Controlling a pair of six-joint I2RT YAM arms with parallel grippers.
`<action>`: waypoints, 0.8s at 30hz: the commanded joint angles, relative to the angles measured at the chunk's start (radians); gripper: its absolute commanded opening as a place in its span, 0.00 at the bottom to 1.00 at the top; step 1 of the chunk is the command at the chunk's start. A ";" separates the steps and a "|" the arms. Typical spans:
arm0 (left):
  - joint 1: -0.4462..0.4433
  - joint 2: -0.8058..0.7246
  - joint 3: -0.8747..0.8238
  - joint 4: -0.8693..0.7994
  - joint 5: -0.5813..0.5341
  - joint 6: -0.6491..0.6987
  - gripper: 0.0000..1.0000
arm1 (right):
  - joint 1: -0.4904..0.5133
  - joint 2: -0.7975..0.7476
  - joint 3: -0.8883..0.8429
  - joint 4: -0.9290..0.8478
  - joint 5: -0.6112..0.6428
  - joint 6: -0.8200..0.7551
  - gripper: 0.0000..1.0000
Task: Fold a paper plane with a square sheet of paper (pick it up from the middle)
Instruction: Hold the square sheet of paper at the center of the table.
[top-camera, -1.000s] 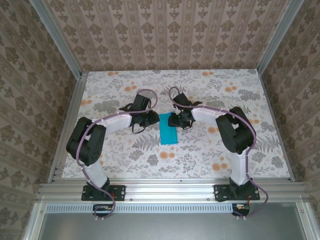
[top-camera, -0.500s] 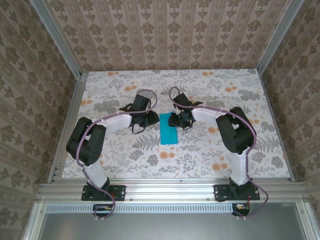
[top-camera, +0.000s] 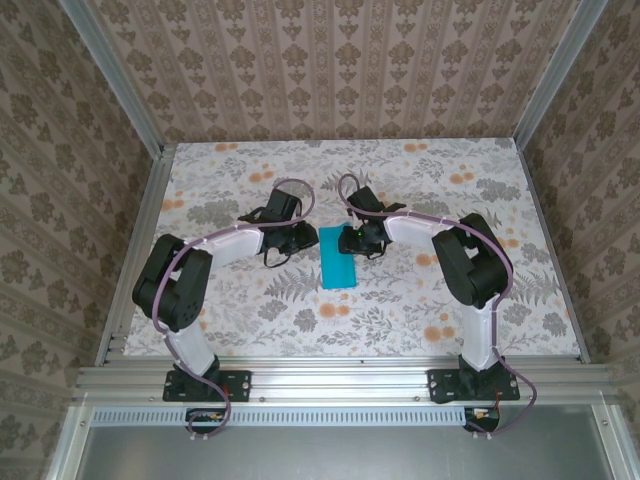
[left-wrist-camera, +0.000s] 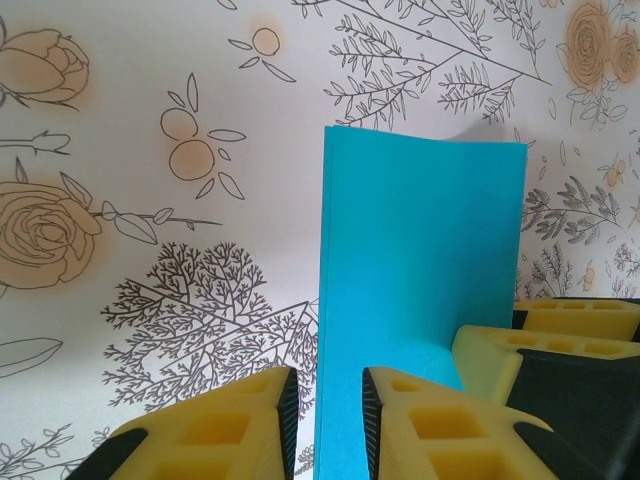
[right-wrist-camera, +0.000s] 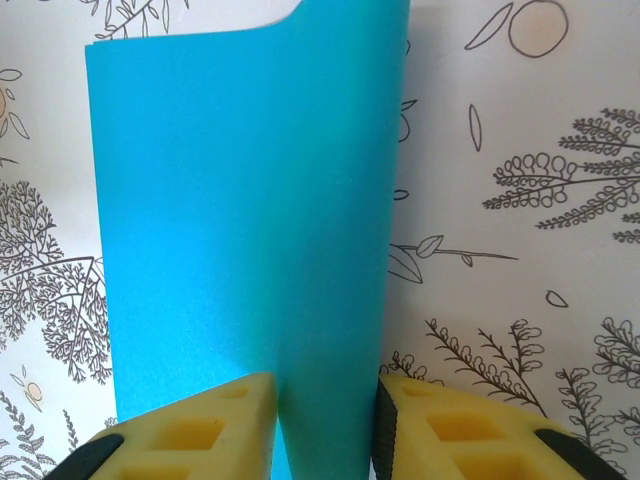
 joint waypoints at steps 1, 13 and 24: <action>0.008 -0.004 0.003 -0.005 0.016 -0.003 0.27 | -0.023 0.053 -0.030 -0.013 0.087 -0.006 0.33; -0.004 0.032 0.027 0.020 0.071 -0.001 0.24 | -0.023 0.075 -0.021 -0.025 0.084 -0.013 0.35; -0.022 0.093 0.062 0.034 0.137 0.006 0.18 | -0.023 0.093 -0.008 -0.038 0.088 -0.019 0.36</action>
